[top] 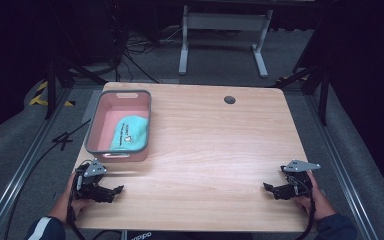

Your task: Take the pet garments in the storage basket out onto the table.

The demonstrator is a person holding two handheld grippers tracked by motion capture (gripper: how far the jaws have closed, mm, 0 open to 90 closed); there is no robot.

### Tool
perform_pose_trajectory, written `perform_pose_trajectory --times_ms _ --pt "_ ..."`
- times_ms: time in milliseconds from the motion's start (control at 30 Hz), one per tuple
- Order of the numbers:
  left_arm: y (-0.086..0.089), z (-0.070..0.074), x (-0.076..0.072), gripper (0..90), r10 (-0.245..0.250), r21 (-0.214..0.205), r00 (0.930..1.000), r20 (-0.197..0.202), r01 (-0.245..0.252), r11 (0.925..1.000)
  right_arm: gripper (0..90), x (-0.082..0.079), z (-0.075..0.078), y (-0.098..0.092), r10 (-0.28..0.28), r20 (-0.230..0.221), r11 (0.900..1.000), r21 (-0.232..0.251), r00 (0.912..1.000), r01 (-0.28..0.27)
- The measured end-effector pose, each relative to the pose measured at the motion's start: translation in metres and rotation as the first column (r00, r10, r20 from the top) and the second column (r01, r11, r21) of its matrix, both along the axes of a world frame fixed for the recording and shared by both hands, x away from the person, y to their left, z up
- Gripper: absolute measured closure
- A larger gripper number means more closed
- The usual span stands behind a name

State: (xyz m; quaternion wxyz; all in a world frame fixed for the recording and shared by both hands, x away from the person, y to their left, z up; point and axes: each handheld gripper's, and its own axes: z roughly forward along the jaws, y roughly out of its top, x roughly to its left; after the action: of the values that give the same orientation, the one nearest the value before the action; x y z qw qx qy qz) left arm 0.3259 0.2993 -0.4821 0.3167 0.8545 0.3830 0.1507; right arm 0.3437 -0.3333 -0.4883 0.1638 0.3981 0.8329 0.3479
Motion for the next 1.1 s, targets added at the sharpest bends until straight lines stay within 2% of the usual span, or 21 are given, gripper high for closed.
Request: perform_pose_trajectory --times_ms 33,167,233,367,467,533,600,667,767,800,900,1000,1067,1100 --pt "-0.001 -0.001 -0.002 0.4 0.009 -0.019 0.9999 -0.005 -0.010 0.9998 0.5 0.000 0.000 0.000 0.000 0.000 1.0000 0.000 1.0000 0.000" --pt "0.001 0.000 -0.002 1.9 -0.010 -0.008 0.9999 0.000 0.010 0.9999 0.5 0.000 0.000 0.000 0.000 0.000 1.0000 0.000 1.0000 0.000" --pt "0.001 0.000 -0.003 1.8 -0.016 -0.016 0.9998 -0.012 0.016 0.9997 0.5 0.000 0.000 0.000 0.000 0.000 1.0000 0.000 1.0000 0.000" --pt "0.003 0.004 -0.006 2.5 -0.042 0.007 0.9979 -0.049 0.043 0.9991 0.5 0.000 0.000 0.000 0.000 0.000 1.0000 0.000 1.0000 0.000" --pt "0.006 0.008 -0.009 9.7 -0.061 0.008 0.9966 -0.055 0.062 0.9981 0.3 0.000 0.000 0.000 0.002 -0.002 1.0000 0.007 1.0000 -0.002" --pt "0.008 0.012 -0.012 20.6 -0.081 0.025 0.9946 -0.065 0.083 0.9963 0.2 0.001 0.000 0.000 0.010 -0.003 0.9999 0.003 0.9999 -0.010" --pt "0.009 0.017 -0.016 15.0 -0.084 0.026 0.9950 -0.055 0.085 0.9960 0.2 0.001 0.000 0.000 0.014 -0.004 0.9999 0.003 0.9999 -0.014" --pt "0.010 0.021 -0.018 18.4 -0.083 0.023 0.9954 -0.049 0.084 0.9962 0.2 0.001 0.000 0.000 0.014 -0.003 0.9999 0.003 0.9999 -0.014" --pt "0.013 0.040 -0.025 17.6 -0.083 -0.002 0.9965 -0.003 0.083 0.9965 0.2 0.001 0.000 0.000 0.013 -0.003 0.9999 0.004 0.9999 -0.013" --pt "0.013 0.040 -0.025 17.6 -0.083 -0.002 0.9965 -0.003 0.083 0.9965 0.2 0.001 0.000 0.000 0.013 -0.003 0.9999 0.004 0.9999 -0.013" --pt "0.013 0.060 -0.029 19.3 -0.085 0.014 0.9954 0.044 0.084 0.9963 0.2 0.001 0.000 0.000 0.014 -0.003 0.9999 0.004 0.9999 -0.014" --pt "0.013 0.079 -0.032 19.3 -0.092 -0.004 0.9922 0.083 0.093 0.9956 0.2 0.001 0.000 0.000 0.014 -0.002 0.9999 0.003 0.9999 -0.014" --pt "0.014 0.084 -0.031 19.1 -0.099 0.000 0.9909 0.090 0.100 0.9950 0.2 0.001 0.000 0.000 0.014 -0.002 0.9999 0.003 0.9999 -0.014" --pt "0.014 0.088 -0.030 18.7 -0.100 -0.012 0.9900 0.099 0.102 0.9947 0.2 0.001 0.000 0.000 0.014 -0.002 0.9999 0.003 0.9999 -0.014"
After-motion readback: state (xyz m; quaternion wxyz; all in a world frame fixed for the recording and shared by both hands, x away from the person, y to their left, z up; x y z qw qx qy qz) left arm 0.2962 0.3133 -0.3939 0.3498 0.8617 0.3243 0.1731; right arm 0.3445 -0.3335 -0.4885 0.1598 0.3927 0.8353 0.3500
